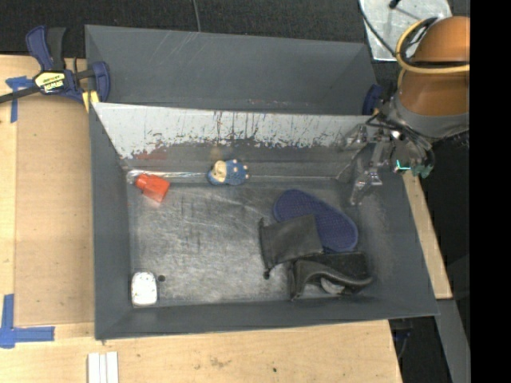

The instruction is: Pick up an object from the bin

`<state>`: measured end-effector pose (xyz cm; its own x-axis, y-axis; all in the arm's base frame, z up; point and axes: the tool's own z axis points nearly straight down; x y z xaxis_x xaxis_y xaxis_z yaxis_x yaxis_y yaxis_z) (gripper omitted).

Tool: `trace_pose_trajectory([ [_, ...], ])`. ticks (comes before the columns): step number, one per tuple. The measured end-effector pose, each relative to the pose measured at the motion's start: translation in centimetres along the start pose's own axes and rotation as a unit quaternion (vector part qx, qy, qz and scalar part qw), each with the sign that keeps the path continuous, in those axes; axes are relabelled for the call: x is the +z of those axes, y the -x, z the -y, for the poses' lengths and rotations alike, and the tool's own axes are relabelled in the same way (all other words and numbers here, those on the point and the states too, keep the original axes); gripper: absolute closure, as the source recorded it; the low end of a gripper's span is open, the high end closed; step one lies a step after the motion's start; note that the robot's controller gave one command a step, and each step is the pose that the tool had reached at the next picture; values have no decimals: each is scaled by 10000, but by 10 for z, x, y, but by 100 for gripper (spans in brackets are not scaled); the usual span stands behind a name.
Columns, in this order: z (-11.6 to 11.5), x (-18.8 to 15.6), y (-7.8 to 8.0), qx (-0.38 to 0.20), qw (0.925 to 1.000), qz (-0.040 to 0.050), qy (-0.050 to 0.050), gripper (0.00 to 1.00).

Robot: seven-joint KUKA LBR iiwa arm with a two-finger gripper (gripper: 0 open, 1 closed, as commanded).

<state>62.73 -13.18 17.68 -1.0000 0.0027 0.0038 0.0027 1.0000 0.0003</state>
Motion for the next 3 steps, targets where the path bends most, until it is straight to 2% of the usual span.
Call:
trace_pose_trajectory([
  [1, -55, 90, -21, -261, 9996, 98, -31, 0],
  [2, -57, 91, -21, -271, 9996, 89, -25, 100],
  [3, -72, -54, -19, -1774, 9841, 73, -18, 100],
])
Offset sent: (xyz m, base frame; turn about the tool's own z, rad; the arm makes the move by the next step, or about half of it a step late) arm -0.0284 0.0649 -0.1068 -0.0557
